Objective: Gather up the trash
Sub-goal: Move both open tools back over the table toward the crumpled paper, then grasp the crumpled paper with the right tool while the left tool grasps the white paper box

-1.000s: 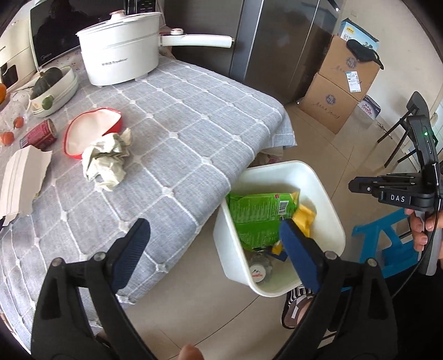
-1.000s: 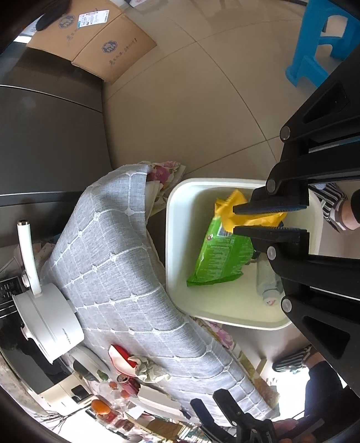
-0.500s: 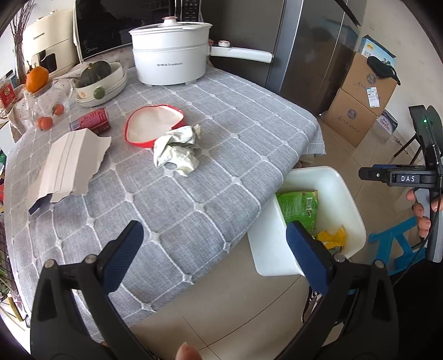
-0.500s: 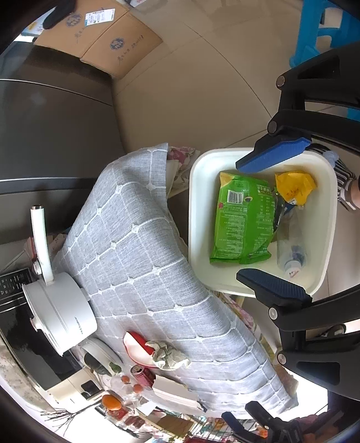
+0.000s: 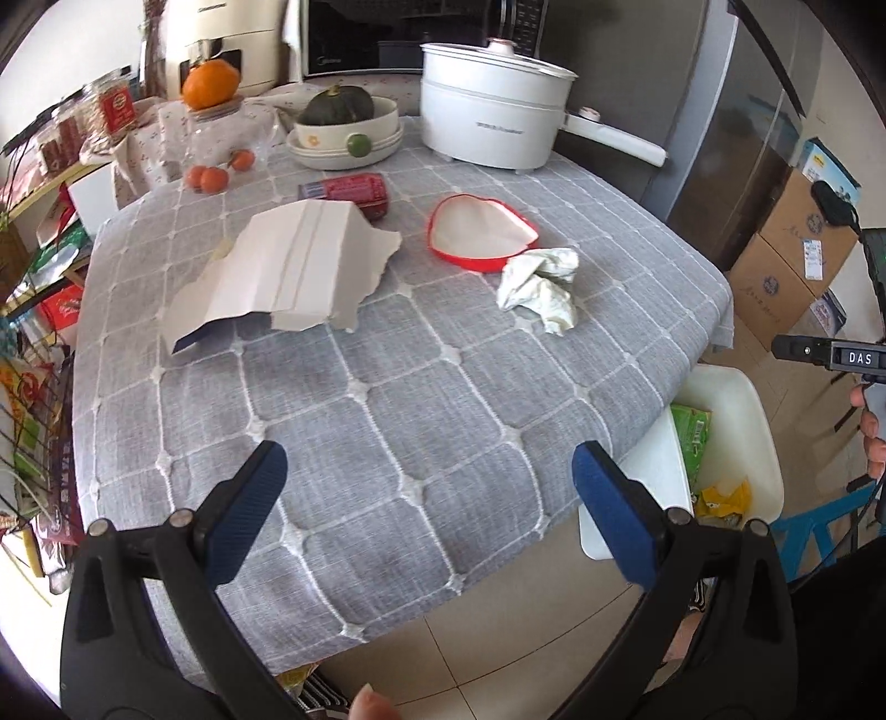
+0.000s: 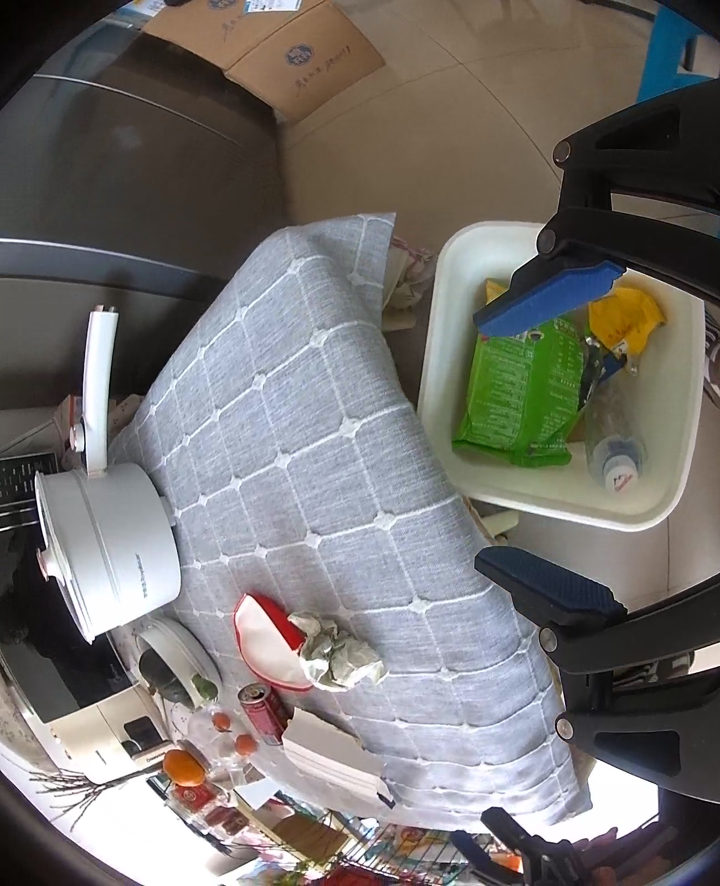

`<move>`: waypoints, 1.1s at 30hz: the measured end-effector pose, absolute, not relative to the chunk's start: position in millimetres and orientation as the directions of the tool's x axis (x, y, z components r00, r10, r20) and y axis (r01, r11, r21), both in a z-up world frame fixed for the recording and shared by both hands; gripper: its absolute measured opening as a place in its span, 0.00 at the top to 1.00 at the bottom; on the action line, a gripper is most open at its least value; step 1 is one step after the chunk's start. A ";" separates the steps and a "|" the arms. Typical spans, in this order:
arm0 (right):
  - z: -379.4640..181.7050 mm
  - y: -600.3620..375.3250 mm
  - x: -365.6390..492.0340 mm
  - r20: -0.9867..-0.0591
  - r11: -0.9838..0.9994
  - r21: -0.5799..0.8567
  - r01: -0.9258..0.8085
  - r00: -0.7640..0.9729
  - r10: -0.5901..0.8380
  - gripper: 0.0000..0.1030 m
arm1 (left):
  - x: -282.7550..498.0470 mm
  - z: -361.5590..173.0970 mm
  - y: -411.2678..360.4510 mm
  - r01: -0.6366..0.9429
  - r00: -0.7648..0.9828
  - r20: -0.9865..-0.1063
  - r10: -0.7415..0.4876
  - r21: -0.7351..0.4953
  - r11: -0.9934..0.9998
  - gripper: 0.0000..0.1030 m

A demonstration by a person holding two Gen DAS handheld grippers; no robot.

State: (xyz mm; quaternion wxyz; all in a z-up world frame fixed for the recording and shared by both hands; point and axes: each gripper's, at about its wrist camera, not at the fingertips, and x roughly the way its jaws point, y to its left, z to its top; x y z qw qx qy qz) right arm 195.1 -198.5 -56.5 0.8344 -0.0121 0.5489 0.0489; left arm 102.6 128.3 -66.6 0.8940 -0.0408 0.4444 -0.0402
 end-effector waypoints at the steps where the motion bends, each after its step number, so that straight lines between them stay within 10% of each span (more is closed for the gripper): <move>1: -55.1 -191.9 198.1 -0.915 0.994 0.039 -0.104 0.395 0.078 0.23 | 100.8 -68.3 135.6 0.014 0.600 -0.793 -0.104 -0.120 0.993 0.01; 14: -75.3 -117.4 236.4 -0.925 0.985 0.074 -0.159 0.359 0.127 0.20 | 141.4 -92.7 190.6 -0.186 0.623 -0.760 -0.185 -0.374 0.909 0.01; 26: -112.8 -73.1 284.1 -0.908 0.977 0.081 -0.198 0.389 0.154 0.20 | 177.7 -130.5 227.9 -0.337 0.719 -0.634 -0.287 -0.678 0.654 0.35; 33: -131.6 -42.2 303.8 -0.887 0.967 0.168 -0.192 0.398 0.233 0.20 | 179.7 -140.3 228.2 -0.355 0.730 -0.608 -0.313 -0.728 0.586 0.85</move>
